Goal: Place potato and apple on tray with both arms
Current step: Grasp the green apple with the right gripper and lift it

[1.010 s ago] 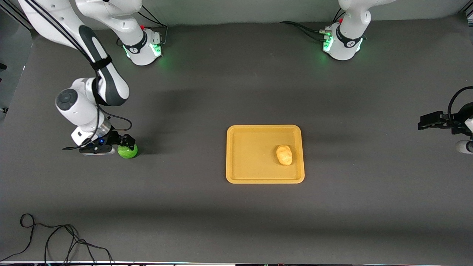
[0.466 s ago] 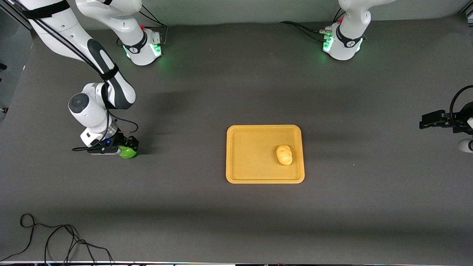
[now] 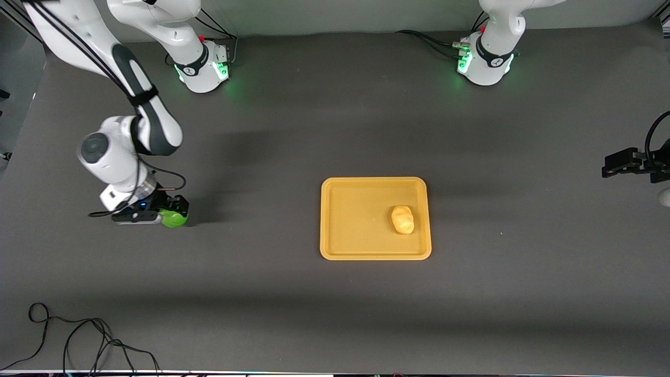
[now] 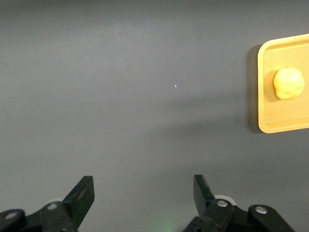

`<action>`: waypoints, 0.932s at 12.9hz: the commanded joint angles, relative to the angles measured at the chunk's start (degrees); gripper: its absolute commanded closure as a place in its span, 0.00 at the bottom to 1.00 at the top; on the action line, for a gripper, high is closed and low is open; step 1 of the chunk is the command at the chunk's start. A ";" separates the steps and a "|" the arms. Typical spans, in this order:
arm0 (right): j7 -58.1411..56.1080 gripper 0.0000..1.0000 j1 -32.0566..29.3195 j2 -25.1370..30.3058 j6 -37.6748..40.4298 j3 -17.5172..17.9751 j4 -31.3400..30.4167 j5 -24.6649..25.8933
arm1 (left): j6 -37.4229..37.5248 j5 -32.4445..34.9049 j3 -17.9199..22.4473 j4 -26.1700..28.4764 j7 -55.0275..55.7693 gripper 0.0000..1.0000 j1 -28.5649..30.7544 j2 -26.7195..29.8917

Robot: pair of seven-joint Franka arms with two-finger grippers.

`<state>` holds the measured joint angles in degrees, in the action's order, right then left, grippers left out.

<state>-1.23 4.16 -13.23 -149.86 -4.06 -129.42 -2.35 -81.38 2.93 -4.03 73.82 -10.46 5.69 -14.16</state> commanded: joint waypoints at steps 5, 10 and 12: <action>3.40 0.52 5.31 -3.37 32.43 0.46 32.18 -0.11 | 0.08 -3.01 6.39 4.14 -1.40 0.07 -6.21 5.11; 26.67 0.52 21.30 -15.03 39.71 0.55 52.46 2.00 | 0.34 -3.81 6.58 3.88 -2.28 0.08 -6.57 5.11; 37.82 0.52 27.45 -21.98 42.62 0.37 61.52 2.26 | 0.17 -4.42 6.58 4.05 -2.28 0.08 -6.57 4.85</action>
<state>27.58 27.19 -26.02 -111.58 -2.92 -80.66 -1.13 -81.32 -0.34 1.34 76.20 -11.65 0.24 -10.64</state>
